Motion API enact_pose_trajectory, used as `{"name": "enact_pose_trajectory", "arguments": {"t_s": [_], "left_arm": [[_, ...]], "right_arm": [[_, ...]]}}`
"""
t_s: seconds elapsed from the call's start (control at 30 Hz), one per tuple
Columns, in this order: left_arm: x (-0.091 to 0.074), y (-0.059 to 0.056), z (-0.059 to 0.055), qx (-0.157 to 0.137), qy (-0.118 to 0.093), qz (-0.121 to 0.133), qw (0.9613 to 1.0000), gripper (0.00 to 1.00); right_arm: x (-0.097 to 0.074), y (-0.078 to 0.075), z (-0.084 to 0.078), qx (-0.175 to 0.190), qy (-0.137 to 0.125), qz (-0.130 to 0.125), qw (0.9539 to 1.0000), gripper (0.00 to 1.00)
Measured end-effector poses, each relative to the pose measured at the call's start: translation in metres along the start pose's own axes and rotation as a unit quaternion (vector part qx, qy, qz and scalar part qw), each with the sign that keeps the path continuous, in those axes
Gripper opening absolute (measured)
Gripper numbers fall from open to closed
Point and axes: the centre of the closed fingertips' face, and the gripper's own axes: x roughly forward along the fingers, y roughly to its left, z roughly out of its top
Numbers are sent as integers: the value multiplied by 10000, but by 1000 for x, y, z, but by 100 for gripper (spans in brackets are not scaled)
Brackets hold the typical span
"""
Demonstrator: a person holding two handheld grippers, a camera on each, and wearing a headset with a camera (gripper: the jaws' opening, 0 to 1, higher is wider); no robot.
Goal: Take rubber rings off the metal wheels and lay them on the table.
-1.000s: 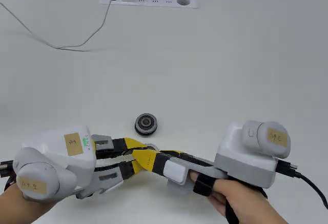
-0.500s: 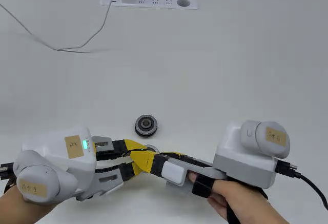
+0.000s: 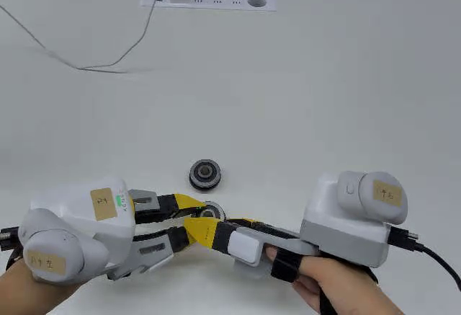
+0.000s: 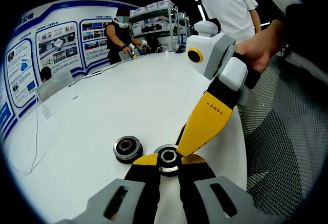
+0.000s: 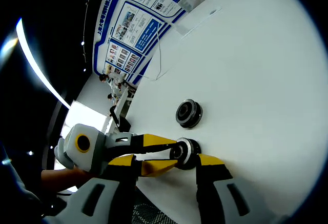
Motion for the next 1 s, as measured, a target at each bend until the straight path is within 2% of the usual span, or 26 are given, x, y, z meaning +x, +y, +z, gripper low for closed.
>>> {"name": "enact_pose_trajectory", "arguments": {"t_s": [0.2,0.33,0.5,0.73,1.0], "left_arm": [[0,0,-1,-2,3,3,10000,12],[0,0,-1,-6,0,11,10000,12],[0,0,-1,-16,-8,16,10000,12],[0,0,-1,-18,-7,22,10000,12],[-1,0,-1,-23,-12,14,10000,12]], "right_arm": [[-1,0,3,23,-83,34,10000,46],[-3,-2,4,174,-168,78,9997,43],[-1,-3,2,189,-148,103,9997,42],[-4,-8,4,389,-244,129,9989,36],[-6,-13,4,402,-260,99,9988,28]]}}
